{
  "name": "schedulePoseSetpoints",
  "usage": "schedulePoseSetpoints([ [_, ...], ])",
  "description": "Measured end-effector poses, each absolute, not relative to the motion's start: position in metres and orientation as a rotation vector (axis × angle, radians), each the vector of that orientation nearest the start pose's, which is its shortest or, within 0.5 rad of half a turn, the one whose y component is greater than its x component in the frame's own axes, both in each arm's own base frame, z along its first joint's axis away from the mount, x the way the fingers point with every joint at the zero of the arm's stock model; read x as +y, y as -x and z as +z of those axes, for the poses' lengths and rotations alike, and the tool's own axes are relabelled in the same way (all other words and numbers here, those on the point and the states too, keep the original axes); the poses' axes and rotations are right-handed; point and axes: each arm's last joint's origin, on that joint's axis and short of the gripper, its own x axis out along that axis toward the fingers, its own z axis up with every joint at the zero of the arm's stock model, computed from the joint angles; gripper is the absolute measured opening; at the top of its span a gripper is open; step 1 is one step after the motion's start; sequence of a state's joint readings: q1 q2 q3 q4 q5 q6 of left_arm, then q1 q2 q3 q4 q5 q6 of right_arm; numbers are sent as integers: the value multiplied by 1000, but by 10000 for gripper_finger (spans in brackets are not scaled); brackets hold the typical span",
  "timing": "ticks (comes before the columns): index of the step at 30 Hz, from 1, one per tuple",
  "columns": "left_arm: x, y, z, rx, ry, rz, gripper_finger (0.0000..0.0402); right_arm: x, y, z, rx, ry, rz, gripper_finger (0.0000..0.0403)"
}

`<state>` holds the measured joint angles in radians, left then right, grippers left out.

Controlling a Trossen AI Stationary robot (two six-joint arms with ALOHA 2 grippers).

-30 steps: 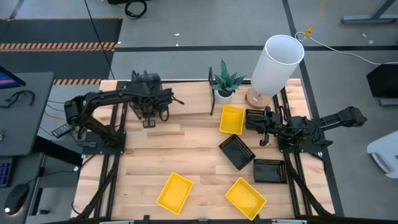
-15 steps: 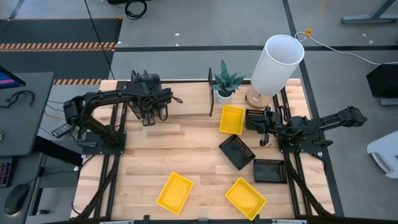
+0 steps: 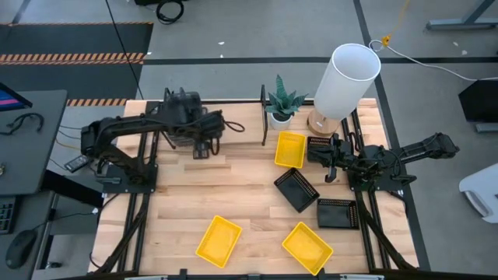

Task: Stack baskets on shelf by color
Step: Stack the top yellow bin on the left yellow bin

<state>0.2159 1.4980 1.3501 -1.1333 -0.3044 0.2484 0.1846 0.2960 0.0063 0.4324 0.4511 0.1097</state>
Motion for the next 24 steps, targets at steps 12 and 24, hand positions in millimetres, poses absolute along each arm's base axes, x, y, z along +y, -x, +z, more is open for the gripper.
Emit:
schedulePoseSetpoints([
  [12, 32, -367, 252, 976, -343, 226, 190, 8, -113, 181, -151, -154, -258, 19],
  [24, 10, -424, 214, 777, -279, 177, 143, 8, -113, 181, -151, -154, -258, 19],
])
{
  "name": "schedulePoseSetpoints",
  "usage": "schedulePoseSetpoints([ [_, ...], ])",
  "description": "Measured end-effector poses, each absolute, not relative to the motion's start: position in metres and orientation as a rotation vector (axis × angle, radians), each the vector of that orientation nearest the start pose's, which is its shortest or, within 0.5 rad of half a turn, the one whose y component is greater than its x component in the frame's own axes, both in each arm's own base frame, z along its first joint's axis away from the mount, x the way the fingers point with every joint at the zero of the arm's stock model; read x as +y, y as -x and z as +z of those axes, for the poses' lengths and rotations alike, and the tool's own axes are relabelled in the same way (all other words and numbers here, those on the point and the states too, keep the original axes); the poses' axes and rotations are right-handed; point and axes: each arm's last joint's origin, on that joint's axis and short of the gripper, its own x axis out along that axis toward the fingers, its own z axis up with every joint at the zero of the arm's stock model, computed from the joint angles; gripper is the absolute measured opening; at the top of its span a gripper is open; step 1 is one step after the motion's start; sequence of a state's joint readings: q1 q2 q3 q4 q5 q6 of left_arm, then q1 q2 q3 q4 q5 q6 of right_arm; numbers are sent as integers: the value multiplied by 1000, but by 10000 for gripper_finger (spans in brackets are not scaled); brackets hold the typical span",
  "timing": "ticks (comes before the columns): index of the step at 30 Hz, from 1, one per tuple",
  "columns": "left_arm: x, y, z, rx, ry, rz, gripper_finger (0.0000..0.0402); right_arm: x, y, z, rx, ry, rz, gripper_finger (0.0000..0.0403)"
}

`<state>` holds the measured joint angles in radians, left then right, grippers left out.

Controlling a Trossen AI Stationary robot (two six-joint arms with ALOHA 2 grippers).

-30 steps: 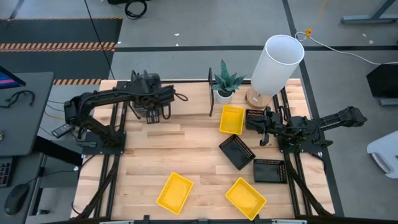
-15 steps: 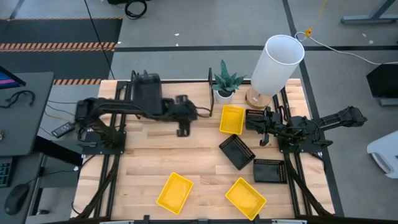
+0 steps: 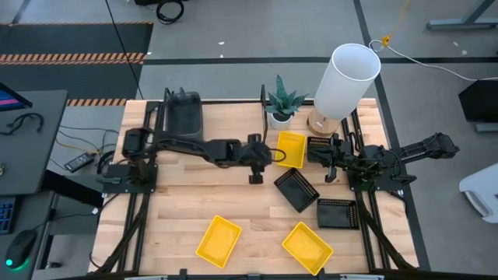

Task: Stack baskets on shelf by color
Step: Stack the top yellow bin on the left yellow bin

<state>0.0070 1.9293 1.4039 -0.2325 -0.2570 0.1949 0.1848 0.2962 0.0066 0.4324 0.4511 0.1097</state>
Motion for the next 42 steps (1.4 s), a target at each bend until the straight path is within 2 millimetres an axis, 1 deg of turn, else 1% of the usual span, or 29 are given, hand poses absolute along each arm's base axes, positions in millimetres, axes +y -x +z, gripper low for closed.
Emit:
schedulePoseSetpoints([
  [4, 11, -448, 216, 747, -275, 163, 134, 8, -113, 181, -151, -154, -258, 19],
  [7, 11, -463, 211, 742, -265, 135, 134, 8, -113, 181, -151, -154, -258, 19],
  [10, 11, -473, 203, 768, -297, 116, 144, 8, -113, 181, -150, -154, -258, 19],
  [14, 13, -480, 191, 795, -321, 106, 169, 8, -113, 181, -150, -154, -258, 19],
  [18, 17, -482, 185, 794, -371, 94, 191, 8, -113, 182, -151, -154, -258, 19],
  [24, 26, -484, 175, 809, -366, 92, 200, 8, -113, 182, -152, -154, -258, 19],
  [28, 29, -485, 165, 833, -352, 67, 187, 8, -113, 181, -151, -154, -259, 19],
  [34, 29, -486, 160, 842, -353, 66, 159, 8, -113, 181, -150, -153, -258, 19],
  [39, 29, -484, 159, 859, -383, 48, 122, 8, -113, 181, -151, -154, -258, 19],
  [42, 29, -484, 159, 860, -404, 39, 91, 8, -113, 181, -150, -153, -258, 19],
])
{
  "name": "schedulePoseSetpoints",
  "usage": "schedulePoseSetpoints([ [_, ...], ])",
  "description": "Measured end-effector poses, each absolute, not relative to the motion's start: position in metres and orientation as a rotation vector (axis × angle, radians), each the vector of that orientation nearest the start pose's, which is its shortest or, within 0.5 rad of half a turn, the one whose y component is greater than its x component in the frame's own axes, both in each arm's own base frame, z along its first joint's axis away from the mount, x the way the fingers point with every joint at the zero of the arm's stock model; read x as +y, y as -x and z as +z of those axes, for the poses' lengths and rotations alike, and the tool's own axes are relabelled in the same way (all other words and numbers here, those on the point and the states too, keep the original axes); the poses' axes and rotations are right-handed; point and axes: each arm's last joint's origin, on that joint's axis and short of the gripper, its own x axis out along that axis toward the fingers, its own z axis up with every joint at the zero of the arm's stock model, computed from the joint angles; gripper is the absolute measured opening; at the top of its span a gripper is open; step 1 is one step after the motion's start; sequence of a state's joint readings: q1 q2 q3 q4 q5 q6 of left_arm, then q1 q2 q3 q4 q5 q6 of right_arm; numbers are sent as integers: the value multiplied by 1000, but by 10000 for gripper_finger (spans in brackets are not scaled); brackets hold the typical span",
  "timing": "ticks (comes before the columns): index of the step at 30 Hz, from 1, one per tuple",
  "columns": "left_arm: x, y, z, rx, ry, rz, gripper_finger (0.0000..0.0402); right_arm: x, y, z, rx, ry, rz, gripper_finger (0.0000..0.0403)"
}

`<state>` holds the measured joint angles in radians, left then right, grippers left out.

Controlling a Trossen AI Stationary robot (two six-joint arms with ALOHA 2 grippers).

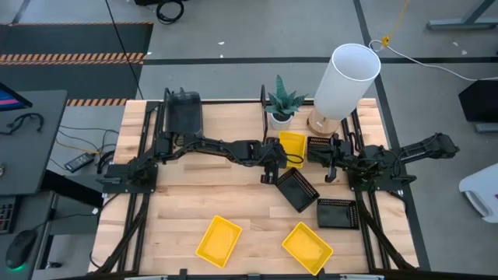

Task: Stack baskets on shelf by color
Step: Stack the top yellow bin on the left yellow bin

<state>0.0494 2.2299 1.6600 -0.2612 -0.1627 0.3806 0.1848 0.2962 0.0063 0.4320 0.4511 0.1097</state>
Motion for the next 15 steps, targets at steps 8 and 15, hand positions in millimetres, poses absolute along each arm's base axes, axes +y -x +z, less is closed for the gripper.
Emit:
schedulePoseSetpoints([
  [8, 29, -485, 160, 850, -464, 16, 15, 8, -113, 181, -151, -154, -259, 19],
  [15, 17, -487, 183, 823, -544, 8, 15, 8, -113, 182, -151, -154, -258, 19],
])
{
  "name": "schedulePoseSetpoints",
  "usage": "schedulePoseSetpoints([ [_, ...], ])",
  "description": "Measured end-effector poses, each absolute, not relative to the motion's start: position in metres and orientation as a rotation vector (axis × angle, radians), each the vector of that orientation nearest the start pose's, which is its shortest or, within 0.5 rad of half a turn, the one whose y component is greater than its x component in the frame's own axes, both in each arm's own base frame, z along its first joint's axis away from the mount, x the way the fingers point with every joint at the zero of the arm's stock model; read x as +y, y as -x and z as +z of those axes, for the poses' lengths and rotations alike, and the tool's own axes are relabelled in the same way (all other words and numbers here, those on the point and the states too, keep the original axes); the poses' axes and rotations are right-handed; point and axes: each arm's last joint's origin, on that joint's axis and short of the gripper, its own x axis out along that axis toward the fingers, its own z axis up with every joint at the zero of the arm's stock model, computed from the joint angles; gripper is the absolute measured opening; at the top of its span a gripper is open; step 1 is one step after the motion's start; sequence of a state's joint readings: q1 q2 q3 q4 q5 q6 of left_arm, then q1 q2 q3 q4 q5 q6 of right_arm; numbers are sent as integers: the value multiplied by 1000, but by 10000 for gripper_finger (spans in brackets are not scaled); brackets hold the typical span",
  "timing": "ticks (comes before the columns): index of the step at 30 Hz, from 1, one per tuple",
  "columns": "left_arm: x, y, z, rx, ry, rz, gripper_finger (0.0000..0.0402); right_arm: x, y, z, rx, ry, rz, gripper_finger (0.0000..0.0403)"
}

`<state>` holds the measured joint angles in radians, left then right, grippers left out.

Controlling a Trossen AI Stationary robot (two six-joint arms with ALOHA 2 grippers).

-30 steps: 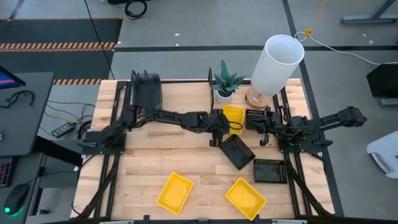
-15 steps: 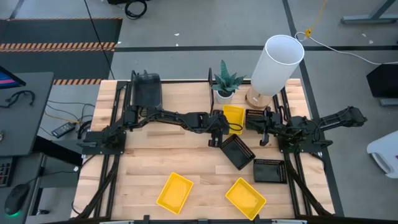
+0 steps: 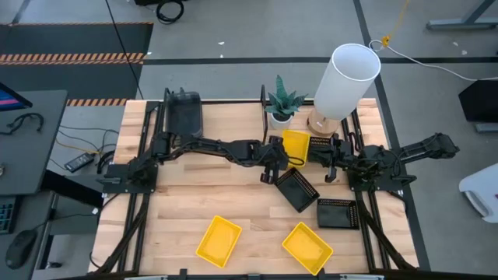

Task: Stack baskets on shelf by color
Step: Stack the top yellow bin on the left yellow bin

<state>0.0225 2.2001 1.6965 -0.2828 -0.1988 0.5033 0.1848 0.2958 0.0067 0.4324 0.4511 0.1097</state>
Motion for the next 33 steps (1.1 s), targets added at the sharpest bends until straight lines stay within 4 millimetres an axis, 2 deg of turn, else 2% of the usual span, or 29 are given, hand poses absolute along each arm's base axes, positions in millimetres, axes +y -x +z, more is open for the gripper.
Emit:
schedulePoseSetpoints([
  [6, -6, -477, 228, 844, -572, -11, 15, 8, -113, 182, -152, -154, -258, 19],
  [13, -43, -438, 265, 973, -521, -88, 14, 8, -113, 181, -149, -153, -258, 19],
  [18, -89, -401, 288, 1060, -429, -218, 14, 8, -113, 181, -150, -154, -258, 19],
  [22, -136, -368, 292, 1170, -395, -274, 14, 8, -113, 181, -151, -154, -258, 19],
  [27, -192, -324, 311, 1141, -375, -323, 14, 8, -113, 181, -150, -153, -258, 19],
  [33, -226, -283, 337, 1066, -247, -333, 15, 8, -113, 181, -151, -154, -258, 19],
])
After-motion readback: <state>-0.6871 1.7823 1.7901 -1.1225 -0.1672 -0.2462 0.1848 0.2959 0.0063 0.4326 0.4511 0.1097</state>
